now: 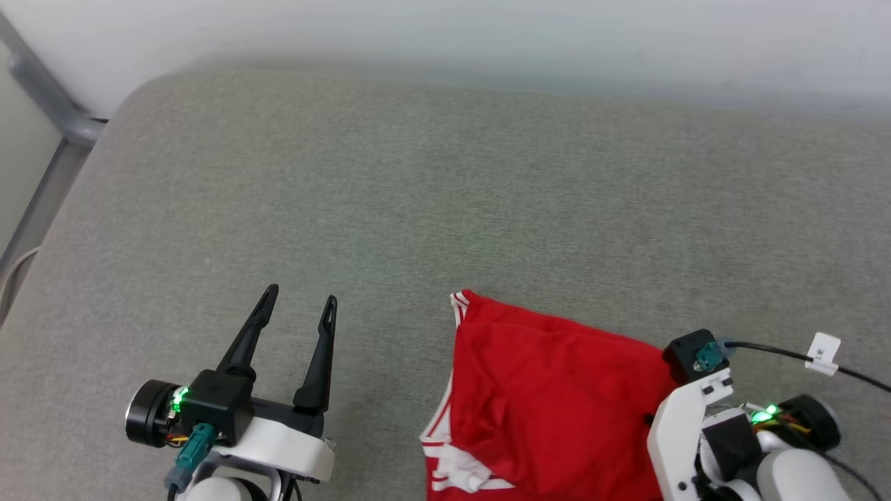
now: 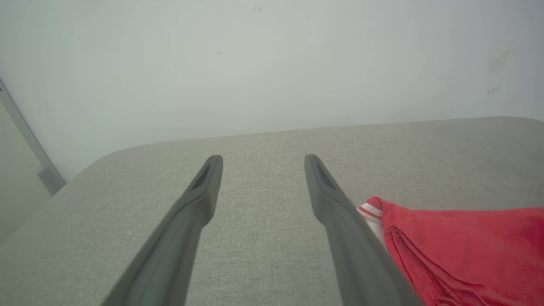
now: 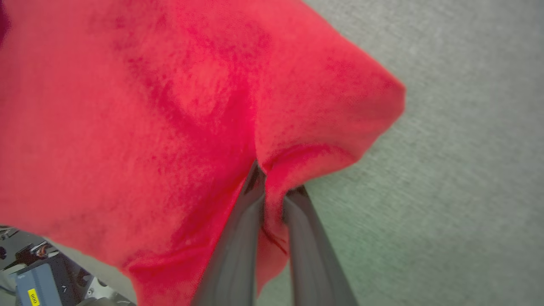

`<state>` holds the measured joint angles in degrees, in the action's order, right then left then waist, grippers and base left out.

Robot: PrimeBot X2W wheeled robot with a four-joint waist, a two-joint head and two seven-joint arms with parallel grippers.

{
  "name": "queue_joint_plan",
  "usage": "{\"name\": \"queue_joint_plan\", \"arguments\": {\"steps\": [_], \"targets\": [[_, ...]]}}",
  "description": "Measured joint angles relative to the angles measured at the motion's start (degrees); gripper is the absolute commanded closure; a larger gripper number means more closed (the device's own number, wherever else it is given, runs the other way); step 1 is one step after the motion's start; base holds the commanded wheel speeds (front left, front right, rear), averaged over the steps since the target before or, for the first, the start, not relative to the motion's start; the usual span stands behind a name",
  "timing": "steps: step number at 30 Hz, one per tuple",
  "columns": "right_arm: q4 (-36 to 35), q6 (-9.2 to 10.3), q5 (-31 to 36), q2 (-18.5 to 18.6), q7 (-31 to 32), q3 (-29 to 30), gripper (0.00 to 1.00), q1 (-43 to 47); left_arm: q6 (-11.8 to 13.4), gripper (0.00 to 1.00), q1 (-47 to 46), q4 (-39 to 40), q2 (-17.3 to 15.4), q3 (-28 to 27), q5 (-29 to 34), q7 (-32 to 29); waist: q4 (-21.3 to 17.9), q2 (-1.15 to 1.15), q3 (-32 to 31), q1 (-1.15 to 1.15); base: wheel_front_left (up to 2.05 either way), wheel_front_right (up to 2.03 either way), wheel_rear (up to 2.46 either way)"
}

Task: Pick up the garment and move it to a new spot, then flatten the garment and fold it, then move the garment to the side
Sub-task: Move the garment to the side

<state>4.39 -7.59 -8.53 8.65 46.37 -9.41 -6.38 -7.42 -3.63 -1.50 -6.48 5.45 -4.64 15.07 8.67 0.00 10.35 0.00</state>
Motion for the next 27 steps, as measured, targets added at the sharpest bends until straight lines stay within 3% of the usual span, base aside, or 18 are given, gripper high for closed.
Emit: {"name": "queue_joint_plan", "arguments": {"steps": [7, 13, 18, 21, 27], "targets": [[-3.74, 0.04, 0.57, 11.28, 0.15, -5.56, 1.00, -3.36, 0.00, 0.00, 0.44, 0.30, 0.12, 1.69, 0.16, 0.00, -4.25, 0.00, -0.93, 0.00, 0.00, 0.00, 0.00], [-6.97, 0.04, 0.86, 23.50, 0.04, -9.72, 1.00, -8.70, -0.01, 0.00, 0.18, 0.71, 0.13, 5.35, 0.52, 0.00, -9.46, 0.00, -0.16, 0.00, 0.00, 0.00, 0.00], [-7.86, 0.05, -3.86, 31.55, -0.73, -11.74, 1.00, -10.43, -0.08, 0.00, -2.33, 1.71, -0.01, 7.57, 0.52, 0.00, -13.76, 0.00, 2.07, 0.00, 0.00, 0.00, 0.00], [-6.56, 0.03, -4.63, 36.67, -3.36, -11.78, 1.00, -12.30, -0.08, 0.00, -4.43, 1.79, -1.21, 9.92, 0.82, 0.00, -15.82, 0.00, 4.55, 0.00, 0.00, 0.00, 0.00], [0.52, 0.04, -2.02, 42.69, -12.37, -9.81, 1.00, -15.16, -0.08, 0.00, -9.77, 3.24, -4.28, 15.15, 1.19, 0.00, -19.23, 0.00, 10.53, 0.00, 0.00, 0.00, 0.00]]}}
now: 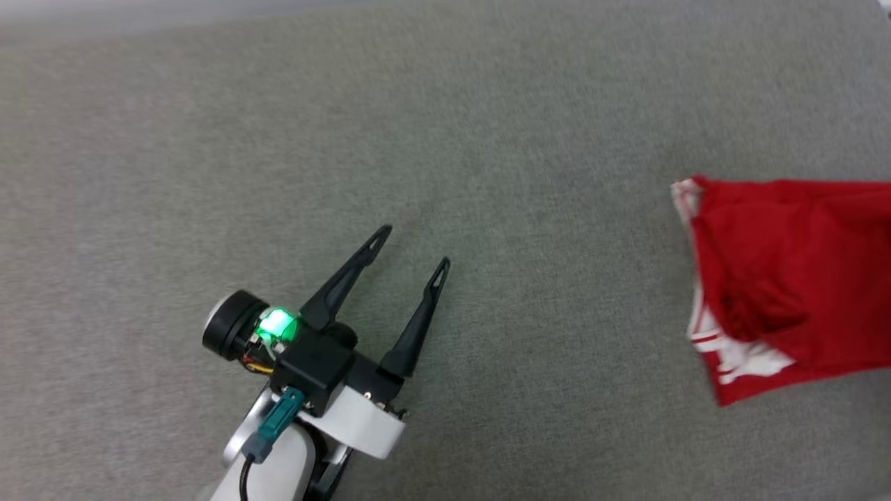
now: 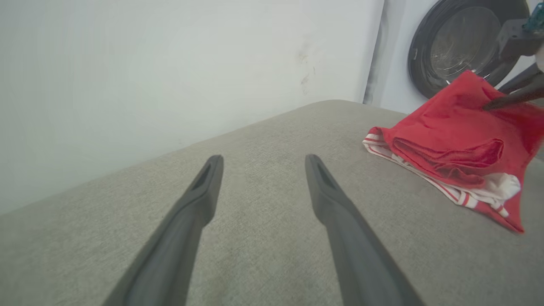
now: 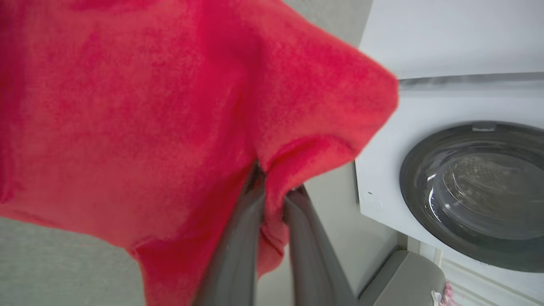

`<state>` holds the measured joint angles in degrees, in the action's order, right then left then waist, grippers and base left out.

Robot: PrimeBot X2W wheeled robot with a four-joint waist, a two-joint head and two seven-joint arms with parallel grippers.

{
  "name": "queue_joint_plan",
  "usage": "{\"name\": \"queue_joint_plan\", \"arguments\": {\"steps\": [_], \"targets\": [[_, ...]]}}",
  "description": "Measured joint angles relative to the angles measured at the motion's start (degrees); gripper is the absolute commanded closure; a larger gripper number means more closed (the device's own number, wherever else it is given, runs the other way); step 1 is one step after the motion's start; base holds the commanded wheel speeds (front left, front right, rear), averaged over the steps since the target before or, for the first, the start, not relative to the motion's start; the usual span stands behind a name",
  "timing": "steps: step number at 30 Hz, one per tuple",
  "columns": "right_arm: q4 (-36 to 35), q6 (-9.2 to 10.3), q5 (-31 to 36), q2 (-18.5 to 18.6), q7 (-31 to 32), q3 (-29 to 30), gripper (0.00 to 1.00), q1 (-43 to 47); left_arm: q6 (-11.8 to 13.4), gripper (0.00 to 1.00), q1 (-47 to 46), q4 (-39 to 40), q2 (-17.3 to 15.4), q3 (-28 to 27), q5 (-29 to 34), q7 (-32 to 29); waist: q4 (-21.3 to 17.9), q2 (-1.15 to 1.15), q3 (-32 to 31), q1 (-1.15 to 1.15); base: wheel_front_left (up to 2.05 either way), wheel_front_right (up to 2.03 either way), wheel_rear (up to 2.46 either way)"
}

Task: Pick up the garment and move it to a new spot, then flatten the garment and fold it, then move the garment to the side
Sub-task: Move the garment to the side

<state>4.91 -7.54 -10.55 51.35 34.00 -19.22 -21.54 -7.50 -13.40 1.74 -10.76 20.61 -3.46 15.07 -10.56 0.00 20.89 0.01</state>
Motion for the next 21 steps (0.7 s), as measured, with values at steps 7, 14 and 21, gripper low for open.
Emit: {"name": "queue_joint_plan", "arguments": {"steps": [7, 14, 21], "targets": [[11.63, -0.01, 4.88, 0.27, -9.91, 6.42, 1.00, -4.13, -0.04, 0.00, -7.35, 3.55, -4.48, 6.46, 3.87, 0.00, -2.46, 0.00, 7.45, 0.00, 0.00, 0.00, 0.00], [21.82, -0.01, 12.17, -2.09, -17.12, 14.40, 1.00, -7.83, -0.01, 0.00, -13.26, 7.10, -5.27, 9.29, 3.74, 0.00, -2.62, 0.00, 14.25, 0.01, 0.00, 0.00, 0.00], [26.83, -0.01, 16.94, -3.82, -19.96, 21.35, 1.00, -10.25, 0.11, 0.00, -15.77, 9.51, -5.56, 9.79, 3.45, 0.00, -0.50, 0.00, 18.19, 0.00, 0.00, 0.00, 0.00]]}}
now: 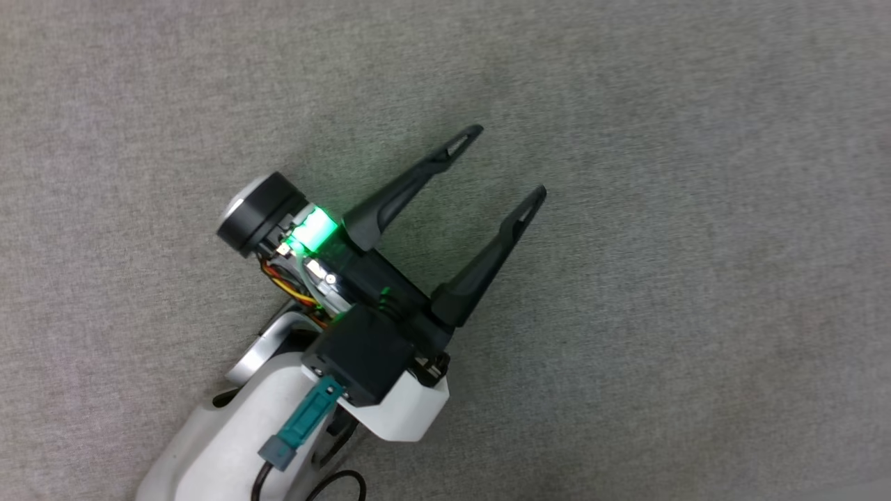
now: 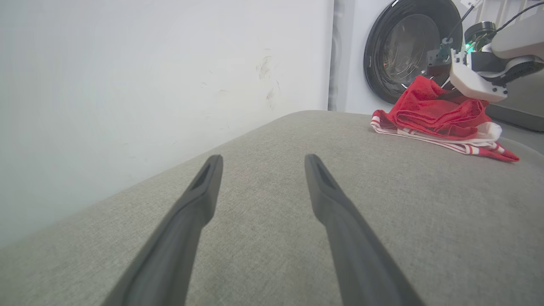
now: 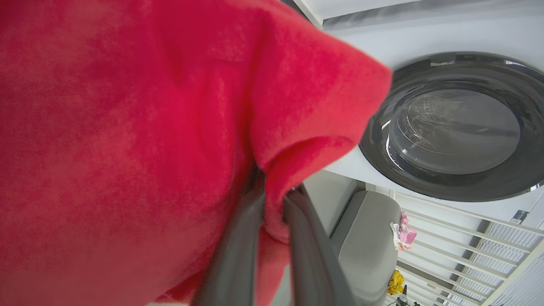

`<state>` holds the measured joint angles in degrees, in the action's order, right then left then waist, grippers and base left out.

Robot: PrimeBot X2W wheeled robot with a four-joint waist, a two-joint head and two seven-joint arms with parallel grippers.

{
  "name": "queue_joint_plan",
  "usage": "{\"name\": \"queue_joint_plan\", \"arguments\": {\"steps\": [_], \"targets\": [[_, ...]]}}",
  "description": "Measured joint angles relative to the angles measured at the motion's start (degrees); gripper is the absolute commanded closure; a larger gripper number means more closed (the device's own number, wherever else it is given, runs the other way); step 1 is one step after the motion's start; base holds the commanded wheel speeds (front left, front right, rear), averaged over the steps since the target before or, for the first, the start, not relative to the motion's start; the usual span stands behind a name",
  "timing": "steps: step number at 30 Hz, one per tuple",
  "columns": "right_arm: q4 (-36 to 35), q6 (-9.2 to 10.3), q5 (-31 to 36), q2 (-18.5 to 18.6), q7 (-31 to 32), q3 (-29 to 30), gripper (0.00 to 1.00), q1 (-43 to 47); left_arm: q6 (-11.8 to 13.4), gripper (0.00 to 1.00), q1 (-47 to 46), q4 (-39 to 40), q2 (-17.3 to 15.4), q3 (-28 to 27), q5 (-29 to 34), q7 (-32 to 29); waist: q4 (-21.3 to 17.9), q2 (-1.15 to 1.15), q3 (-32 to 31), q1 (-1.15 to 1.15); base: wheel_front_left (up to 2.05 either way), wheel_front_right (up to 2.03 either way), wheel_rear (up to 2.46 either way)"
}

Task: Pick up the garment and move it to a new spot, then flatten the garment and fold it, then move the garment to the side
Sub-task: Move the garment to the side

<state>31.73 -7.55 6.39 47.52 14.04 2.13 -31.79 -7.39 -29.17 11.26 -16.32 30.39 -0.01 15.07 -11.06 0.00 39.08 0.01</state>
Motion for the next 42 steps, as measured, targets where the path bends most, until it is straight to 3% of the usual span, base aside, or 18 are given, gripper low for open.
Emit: {"name": "queue_joint_plan", "arguments": {"steps": [3, 4, 5, 6, 15, 21, 29, 42], "targets": [[0.55, 0.00, 1.34, -1.01, -0.21, 1.27, 1.00, -0.55, 0.51, 0.00, -0.15, 0.55, 0.14, -0.66, -0.75, 0.00, 0.69, 0.00, 0.95, 0.00, 0.00, 0.00, 0.00], [0.57, 0.00, 1.72, -1.41, -0.12, 1.76, 0.87, -0.78, 0.51, 0.00, -0.15, 0.51, 0.08, -0.69, -0.75, 0.00, 0.87, 0.00, 1.09, 0.00, 0.00, 0.00, 0.00], [0.49, 0.00, 2.35, -1.82, -0.10, 2.23, 0.27, -0.94, 0.51, 0.00, -0.15, 0.33, 0.03, -0.70, -0.76, 0.00, 1.03, 0.00, 1.07, 0.00, 0.00, 0.00, 0.00], [0.33, 0.00, 3.02, -2.31, -0.08, 2.67, 0.00, -1.02, 0.51, 0.00, -0.13, 0.11, 0.01, -0.67, -0.80, 0.00, 1.11, 0.00, 0.88, 0.00, 0.00, 0.00, 0.00], [-3.13, 0.00, 4.82, -5.05, 1.93, 4.27, 0.00, -0.50, 1.71, 0.00, 2.10, -2.71, 1.20, -1.66, -2.53, 0.00, 1.66, 0.00, -4.43, -0.01, 0.00, 0.00, 0.00], [-9.99, 0.01, 3.75, -7.69, 0.47, 2.64, 0.00, 0.31, 3.41, 0.00, 7.43, -5.57, 2.20, -5.25, -5.02, 0.00, 2.13, 0.00, -11.02, -0.01, 0.00, 0.00, 0.00], [-19.78, 0.01, -1.62, -17.80, -4.38, 0.88, 0.00, 2.67, 5.73, 0.00, 16.33, -7.94, 1.29, -12.43, -6.33, 0.00, 3.00, 0.00, -20.83, -0.02, 0.00, 0.00, 0.00], [-30.28, 0.02, -10.70, -33.15, -15.70, 2.71, 0.00, 18.56, 6.84, 0.00, 25.33, -9.47, 5.68, -20.23, -8.24, 0.01, 6.79, 0.00, -32.52, -0.03, 0.00, 0.00, 0.00]]}}
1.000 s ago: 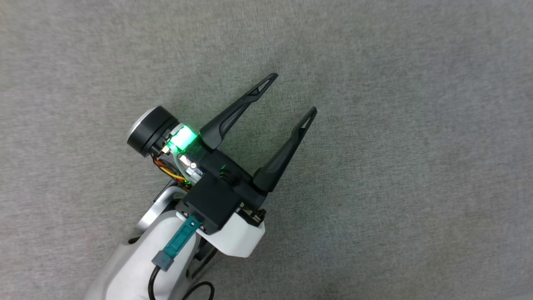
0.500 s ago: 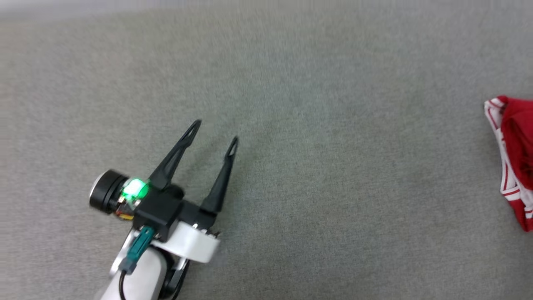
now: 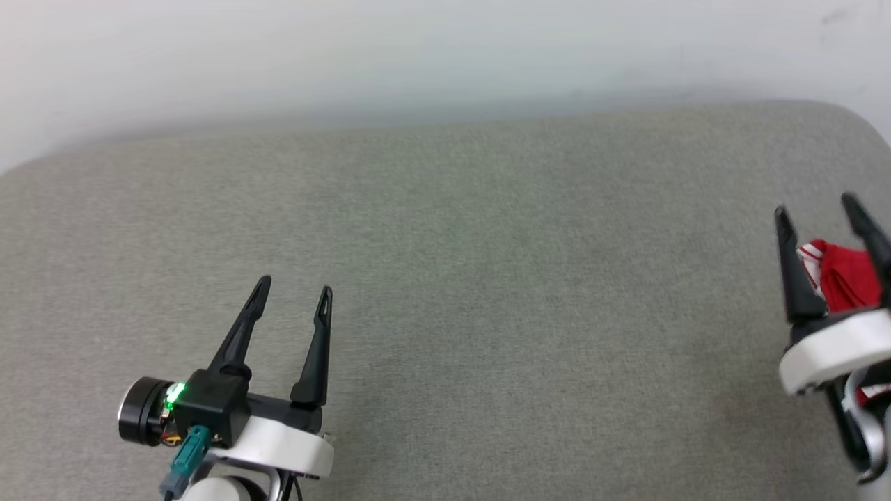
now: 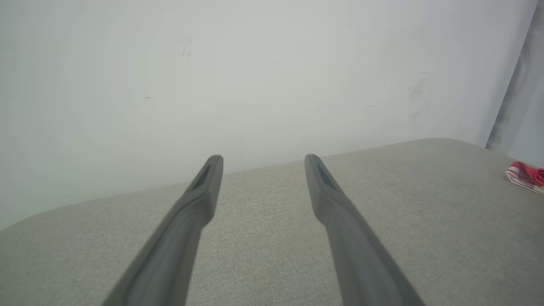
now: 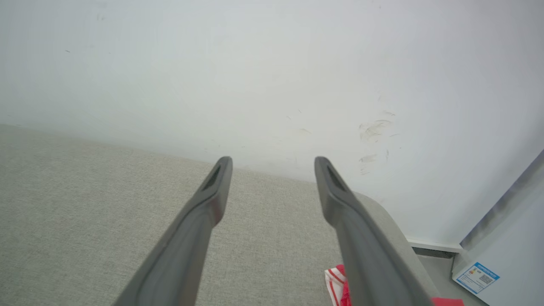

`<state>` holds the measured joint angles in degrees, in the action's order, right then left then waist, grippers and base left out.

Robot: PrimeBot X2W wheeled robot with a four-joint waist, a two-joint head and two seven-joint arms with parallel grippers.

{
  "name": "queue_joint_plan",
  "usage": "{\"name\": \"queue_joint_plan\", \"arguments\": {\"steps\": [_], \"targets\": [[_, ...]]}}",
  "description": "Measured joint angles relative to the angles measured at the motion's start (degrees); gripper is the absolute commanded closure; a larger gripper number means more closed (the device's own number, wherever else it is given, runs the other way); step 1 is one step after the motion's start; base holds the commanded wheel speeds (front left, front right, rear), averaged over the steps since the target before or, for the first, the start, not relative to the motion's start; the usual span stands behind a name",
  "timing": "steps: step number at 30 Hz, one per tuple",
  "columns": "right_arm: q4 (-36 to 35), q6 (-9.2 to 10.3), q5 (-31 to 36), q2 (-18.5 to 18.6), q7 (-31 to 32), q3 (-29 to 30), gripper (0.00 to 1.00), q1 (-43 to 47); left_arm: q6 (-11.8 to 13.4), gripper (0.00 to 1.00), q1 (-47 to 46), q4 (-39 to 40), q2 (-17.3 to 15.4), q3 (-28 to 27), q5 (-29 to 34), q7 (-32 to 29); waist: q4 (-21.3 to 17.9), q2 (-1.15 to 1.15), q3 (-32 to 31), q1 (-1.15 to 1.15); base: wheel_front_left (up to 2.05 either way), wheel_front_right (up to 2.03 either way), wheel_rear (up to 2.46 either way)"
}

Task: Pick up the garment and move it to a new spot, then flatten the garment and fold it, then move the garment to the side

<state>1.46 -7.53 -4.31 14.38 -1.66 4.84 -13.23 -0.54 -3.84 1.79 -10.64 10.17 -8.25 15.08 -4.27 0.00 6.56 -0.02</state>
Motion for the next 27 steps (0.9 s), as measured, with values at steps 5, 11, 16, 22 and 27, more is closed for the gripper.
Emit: {"name": "queue_joint_plan", "arguments": {"steps": [5, 11, 16, 22, 27], "targets": [[-0.18, 0.00, -1.29, -5.03, -4.08, -0.14, 0.00, 5.41, 0.03, 0.00, 2.59, -0.41, 1.66, -2.57, 0.08, -0.01, 1.83, 0.00, -2.47, 0.00, 0.00, 0.00, 0.00], [0.92, 0.01, -2.37, -9.07, -7.46, 0.07, 0.00, 9.02, -1.36, 0.00, 5.58, -0.82, 3.53, -4.53, 0.40, -0.01, 3.31, 0.00, -4.32, 0.01, 0.00, 0.00, 0.00], [3.54, 0.01, -2.18, -10.60, -9.03, -0.75, 0.00, 11.43, -2.53, 0.00, 6.15, -1.54, 4.98, -6.75, -0.48, -0.01, 3.78, 0.00, -4.49, 0.01, 0.00, 0.00, 0.00], [4.97, 0.01, -2.07, -11.12, -10.43, -1.40, 0.00, 11.43, -3.25, 0.00, 6.15, -2.38, 5.76, -7.83, 0.43, -0.01, 3.72, 0.00, -4.51, 0.01, 0.00, 0.00, 0.00], [5.82, 0.01, -2.07, -11.25, -10.91, -1.65, 0.00, 11.18, -3.90, 0.00, 6.16, -1.24, 6.34, -9.35, 0.69, -0.01, 3.37, 0.00, -4.73, 0.02, 0.00, 0.00, 0.00]]}}
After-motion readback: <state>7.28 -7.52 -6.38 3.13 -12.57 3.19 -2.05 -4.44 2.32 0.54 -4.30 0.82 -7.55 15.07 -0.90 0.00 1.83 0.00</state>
